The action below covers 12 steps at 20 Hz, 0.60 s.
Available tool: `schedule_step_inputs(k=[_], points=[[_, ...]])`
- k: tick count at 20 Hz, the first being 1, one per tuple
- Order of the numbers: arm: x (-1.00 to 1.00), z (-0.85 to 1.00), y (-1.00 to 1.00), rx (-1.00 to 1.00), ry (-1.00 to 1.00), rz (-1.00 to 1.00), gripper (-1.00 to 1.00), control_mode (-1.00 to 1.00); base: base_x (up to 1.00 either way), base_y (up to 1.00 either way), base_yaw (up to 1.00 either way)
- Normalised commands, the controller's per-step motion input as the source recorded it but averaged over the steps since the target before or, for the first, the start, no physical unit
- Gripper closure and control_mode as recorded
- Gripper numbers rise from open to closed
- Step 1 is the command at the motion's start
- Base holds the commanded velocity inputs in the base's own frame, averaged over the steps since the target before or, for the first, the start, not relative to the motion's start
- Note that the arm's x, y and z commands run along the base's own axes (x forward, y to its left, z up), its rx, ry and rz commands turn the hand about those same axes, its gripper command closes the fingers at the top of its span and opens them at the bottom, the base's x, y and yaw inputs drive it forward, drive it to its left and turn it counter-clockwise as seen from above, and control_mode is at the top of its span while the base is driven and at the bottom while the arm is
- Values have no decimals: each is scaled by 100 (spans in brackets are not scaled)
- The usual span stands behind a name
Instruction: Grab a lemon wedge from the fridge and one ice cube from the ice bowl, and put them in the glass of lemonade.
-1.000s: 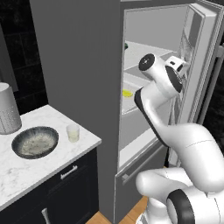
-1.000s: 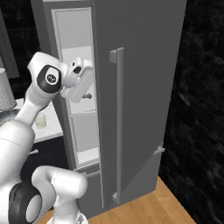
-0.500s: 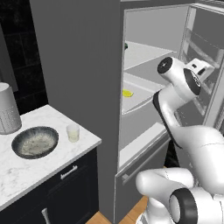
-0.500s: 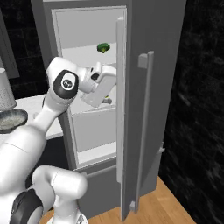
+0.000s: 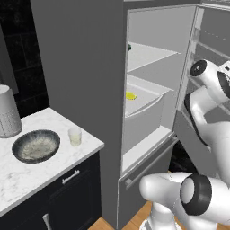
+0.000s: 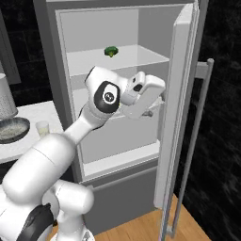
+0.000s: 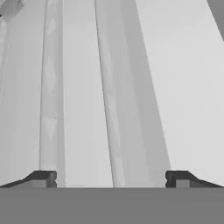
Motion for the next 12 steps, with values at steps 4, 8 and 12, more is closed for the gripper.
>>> schedule_step_inputs(k=[4,8,12], points=[[18,0,-100,0,0,0,-100,-100,0,0,0],[20,0,-100,0,0,0,-100,-100,0,0,0],[16,1,-100,0,0,0,-100,-100,0,0,0]])
